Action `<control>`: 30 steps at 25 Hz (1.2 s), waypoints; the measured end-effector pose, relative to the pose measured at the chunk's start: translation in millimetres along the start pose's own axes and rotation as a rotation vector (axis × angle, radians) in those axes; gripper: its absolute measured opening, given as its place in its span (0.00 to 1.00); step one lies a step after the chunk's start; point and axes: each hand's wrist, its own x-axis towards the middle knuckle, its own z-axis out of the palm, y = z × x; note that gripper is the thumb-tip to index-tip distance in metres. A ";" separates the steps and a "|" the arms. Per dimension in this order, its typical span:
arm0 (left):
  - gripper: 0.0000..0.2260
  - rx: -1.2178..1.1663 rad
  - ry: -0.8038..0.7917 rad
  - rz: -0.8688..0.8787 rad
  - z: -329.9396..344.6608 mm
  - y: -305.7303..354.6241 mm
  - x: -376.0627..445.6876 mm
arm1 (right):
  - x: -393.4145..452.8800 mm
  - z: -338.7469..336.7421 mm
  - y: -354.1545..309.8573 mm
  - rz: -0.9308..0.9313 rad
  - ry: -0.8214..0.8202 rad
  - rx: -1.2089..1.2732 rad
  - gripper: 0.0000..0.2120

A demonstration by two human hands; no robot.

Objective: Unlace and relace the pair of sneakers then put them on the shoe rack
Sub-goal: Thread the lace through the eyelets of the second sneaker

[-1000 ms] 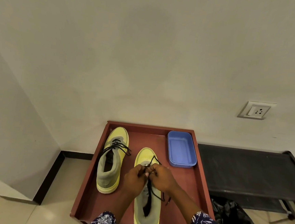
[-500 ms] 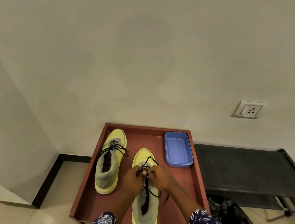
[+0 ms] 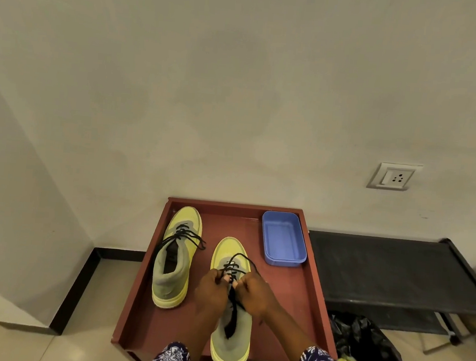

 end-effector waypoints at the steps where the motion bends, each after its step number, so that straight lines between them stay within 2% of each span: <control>1: 0.06 -0.023 -0.008 -0.014 1.0 -1.5 -0.7 | 0.4 0.6 1.4 0.007 0.001 -0.005 0.10; 4: 0.06 -0.083 -0.011 -0.022 1.6 -2.9 -2.2 | 0.4 -0.1 3.9 0.023 0.035 -0.041 0.10; 8: 0.08 -0.165 -0.010 -0.042 2.2 -6.1 -2.0 | -0.2 4.8 4.2 0.057 0.133 0.045 0.05; 12: 0.07 -0.238 0.002 -0.059 8.1 -13.1 -5.2 | -0.3 9.4 7.3 0.145 0.194 0.119 0.10; 16: 0.09 -0.289 0.016 -0.084 6.7 -8.5 -5.4 | -3.7 8.5 5.9 0.165 0.205 0.174 0.10; 19: 0.11 -0.370 0.016 -0.127 3.5 -4.3 -6.6 | -4.0 8.2 6.9 0.156 0.227 0.254 0.04; 22: 0.11 -0.386 0.024 -0.139 1.7 -4.0 -6.1 | -3.1 6.6 6.3 0.133 0.287 0.365 0.14; 24: 0.11 -0.404 0.015 -0.152 1.1 -5.7 -3.6 | -4.1 3.6 3.4 0.124 0.325 0.424 0.15; 27: 0.10 -0.418 -0.005 -0.173 1.3 -7.9 -0.3 | -4.6 -3.9 1.1 0.089 0.339 0.484 0.14; 30: 0.10 -0.439 0.000 -0.180 1.4 -7.3 -0.8 | -4.5 -12.6 3.0 0.043 0.356 0.521 0.08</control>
